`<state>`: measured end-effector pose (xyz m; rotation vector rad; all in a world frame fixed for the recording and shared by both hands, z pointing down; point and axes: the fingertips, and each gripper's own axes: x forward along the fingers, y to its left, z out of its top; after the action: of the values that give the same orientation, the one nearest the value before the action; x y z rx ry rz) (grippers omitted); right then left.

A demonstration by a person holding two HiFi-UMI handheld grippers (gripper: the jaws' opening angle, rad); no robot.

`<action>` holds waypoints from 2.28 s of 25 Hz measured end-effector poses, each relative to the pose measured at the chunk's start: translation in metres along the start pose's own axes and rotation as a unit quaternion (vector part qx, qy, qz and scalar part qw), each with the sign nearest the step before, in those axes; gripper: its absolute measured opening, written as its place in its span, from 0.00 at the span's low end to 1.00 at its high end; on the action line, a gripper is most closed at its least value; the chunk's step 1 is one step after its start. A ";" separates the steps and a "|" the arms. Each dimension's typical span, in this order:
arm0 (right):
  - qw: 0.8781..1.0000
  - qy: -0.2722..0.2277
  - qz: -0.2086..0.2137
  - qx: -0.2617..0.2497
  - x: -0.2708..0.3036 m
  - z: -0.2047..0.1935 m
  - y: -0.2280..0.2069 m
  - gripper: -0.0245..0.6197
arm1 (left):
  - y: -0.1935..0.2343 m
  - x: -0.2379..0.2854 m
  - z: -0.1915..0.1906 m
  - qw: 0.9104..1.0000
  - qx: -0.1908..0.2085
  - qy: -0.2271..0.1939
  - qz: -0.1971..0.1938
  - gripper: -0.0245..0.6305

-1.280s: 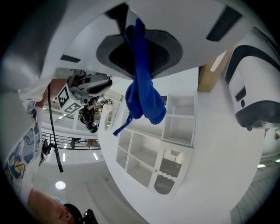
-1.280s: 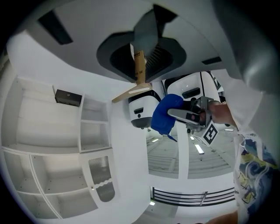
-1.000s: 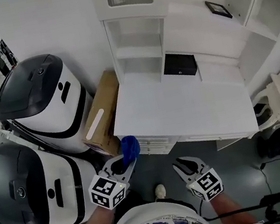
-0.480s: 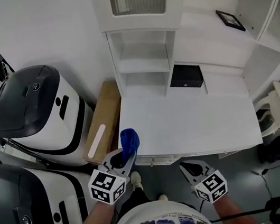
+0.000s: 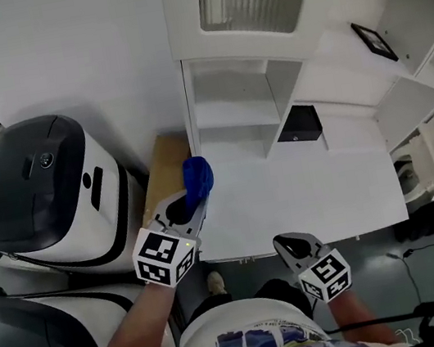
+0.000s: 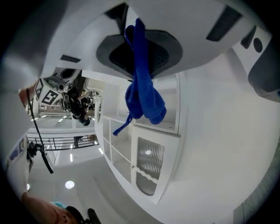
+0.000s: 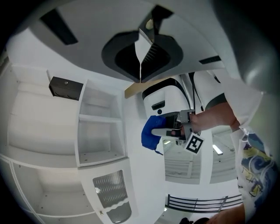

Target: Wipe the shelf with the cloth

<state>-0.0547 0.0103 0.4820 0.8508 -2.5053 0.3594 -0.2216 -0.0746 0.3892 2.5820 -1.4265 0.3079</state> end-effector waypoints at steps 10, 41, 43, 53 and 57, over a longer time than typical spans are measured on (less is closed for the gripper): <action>1.000 0.021 0.003 -0.023 0.024 0.022 -0.019 0.09 | 0.077 0.061 0.090 0.995 0.044 -0.069 0.050 0.12; 1.000 0.013 0.016 0.002 0.009 0.019 -0.122 0.09 | 0.142 0.146 0.043 0.983 0.047 -0.025 0.173 0.12; 1.000 0.013 0.016 0.004 0.008 0.016 -0.123 0.09 | 0.143 0.150 0.028 0.984 0.042 -0.014 0.174 0.12; 1.000 0.011 0.011 0.010 -0.001 0.010 -0.129 0.09 | 0.146 0.164 -0.019 0.982 0.025 0.022 0.185 0.12; 1.000 0.010 0.008 0.014 -0.006 0.006 -0.133 0.09 | 0.145 0.166 -0.020 0.980 0.030 0.019 0.193 0.12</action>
<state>0.0308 -0.0924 0.4862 0.8356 -2.4956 0.4069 -0.2598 -0.2809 0.4596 2.3107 -1.9283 0.4537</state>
